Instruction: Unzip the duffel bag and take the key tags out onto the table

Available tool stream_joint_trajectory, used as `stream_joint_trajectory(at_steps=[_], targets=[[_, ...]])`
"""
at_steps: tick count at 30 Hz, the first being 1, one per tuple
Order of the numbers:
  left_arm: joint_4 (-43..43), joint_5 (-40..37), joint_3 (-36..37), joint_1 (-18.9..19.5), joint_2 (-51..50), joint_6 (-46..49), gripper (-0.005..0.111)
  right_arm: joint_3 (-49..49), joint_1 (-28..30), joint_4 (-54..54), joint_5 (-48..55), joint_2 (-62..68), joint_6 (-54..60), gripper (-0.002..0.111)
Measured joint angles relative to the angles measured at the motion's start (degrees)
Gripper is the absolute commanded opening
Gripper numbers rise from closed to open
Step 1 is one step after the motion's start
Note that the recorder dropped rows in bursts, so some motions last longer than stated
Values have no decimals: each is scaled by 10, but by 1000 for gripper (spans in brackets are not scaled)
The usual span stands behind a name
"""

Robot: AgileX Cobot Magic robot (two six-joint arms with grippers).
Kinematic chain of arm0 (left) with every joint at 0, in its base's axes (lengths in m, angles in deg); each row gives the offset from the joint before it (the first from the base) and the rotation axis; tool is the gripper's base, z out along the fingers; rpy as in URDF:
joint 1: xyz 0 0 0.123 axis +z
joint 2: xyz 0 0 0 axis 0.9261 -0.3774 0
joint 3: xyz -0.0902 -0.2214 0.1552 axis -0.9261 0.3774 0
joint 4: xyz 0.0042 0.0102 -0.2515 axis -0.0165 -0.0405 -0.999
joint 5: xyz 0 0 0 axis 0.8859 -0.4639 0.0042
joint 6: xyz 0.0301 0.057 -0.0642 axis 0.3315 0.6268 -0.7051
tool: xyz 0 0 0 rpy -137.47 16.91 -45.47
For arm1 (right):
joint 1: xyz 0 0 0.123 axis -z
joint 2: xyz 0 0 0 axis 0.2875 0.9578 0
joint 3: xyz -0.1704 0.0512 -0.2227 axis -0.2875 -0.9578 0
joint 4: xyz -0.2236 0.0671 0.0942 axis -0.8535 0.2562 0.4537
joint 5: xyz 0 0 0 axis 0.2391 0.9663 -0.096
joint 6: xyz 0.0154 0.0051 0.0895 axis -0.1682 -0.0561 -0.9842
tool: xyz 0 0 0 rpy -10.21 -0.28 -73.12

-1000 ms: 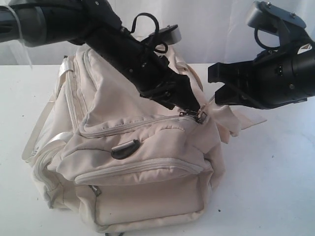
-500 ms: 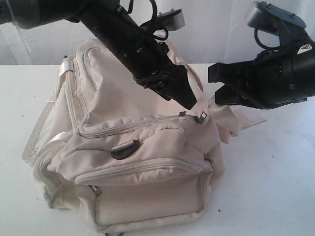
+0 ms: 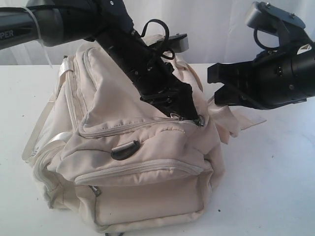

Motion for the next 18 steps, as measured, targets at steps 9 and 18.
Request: stream_joint_trajectory(at_steps=[9, 18], targets=[[-37, -2, 0, 0, -15, -24, -1, 0, 0, 0, 0, 0, 0, 0], [-54, -12, -18, 0, 26, -6, 0, 0, 0, 1, 0, 0, 0, 0]])
